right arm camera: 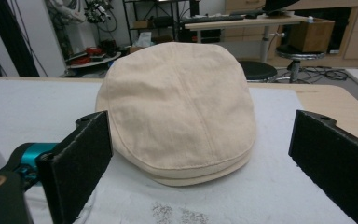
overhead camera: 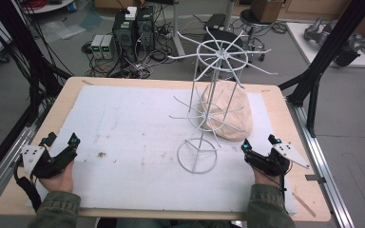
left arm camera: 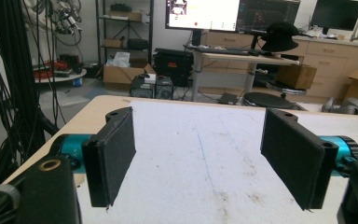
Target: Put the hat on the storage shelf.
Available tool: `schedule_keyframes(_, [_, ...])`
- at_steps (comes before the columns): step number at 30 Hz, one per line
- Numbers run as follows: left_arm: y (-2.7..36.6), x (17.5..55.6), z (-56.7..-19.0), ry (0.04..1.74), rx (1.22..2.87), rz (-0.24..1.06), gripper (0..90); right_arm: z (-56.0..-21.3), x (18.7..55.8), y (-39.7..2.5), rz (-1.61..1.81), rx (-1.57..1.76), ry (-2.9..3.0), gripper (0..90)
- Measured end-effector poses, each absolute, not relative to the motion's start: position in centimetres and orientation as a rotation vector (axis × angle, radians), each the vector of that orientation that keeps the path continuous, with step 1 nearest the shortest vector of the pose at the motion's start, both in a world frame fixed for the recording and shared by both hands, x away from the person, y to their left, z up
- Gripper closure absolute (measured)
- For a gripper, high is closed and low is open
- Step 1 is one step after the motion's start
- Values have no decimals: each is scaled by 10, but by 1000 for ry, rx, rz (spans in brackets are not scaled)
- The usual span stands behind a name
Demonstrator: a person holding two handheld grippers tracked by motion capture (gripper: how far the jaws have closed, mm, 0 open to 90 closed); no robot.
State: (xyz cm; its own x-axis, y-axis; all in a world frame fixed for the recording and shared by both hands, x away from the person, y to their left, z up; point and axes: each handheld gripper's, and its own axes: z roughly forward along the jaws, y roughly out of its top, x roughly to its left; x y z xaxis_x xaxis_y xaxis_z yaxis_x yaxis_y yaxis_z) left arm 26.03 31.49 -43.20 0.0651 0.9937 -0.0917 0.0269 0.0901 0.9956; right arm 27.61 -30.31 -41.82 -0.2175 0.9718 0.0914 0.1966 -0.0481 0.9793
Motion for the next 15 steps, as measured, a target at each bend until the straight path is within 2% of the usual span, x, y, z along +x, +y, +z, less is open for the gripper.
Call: schedule_keyframes(15, [316, 261, -432, 1219, 1189, 1078, 263, -417, 274, -306, 1351, 1303, 1441, 52])
